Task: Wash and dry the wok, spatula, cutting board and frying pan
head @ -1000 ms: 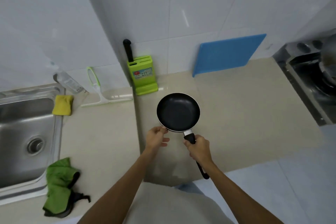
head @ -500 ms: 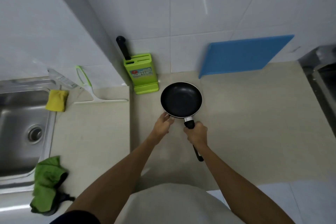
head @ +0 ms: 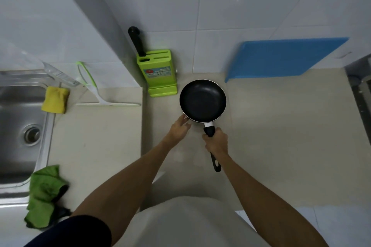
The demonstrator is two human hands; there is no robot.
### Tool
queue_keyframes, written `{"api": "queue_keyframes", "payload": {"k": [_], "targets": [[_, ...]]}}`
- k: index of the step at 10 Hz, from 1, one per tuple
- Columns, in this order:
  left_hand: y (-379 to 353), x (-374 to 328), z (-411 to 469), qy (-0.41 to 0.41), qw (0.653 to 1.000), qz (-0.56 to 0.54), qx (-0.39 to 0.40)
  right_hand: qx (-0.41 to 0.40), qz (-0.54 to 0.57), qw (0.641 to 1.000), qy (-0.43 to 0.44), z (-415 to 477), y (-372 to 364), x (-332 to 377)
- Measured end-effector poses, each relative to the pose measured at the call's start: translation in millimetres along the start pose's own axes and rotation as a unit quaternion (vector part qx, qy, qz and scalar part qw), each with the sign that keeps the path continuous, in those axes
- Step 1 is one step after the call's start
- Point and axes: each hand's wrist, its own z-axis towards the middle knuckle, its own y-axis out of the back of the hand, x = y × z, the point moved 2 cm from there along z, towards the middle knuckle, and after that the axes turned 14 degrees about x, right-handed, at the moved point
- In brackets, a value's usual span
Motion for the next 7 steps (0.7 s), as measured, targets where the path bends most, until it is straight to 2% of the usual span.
{"api": "queue_keyframes", "payload": {"k": [2, 4, 7], "targets": [[4.6, 6.2, 1.0, 0.001, 0.997, 0.076, 0.022, 0.074, -0.083, 0.994, -0.013, 1.9, -4.8, -7.4], [9.4, 11.6, -1.6, 0.008, 0.986, 0.163, 0.045, 0.090, -0.105, 0.990, -0.011, 0.0, -3.7, -6.7], [14.8, 32.5, -30.8, 0.046, 0.973, 0.224, 0.018, 0.077, -0.149, 0.986, 0.021, -29.5, 4.3, -9.3]]}}
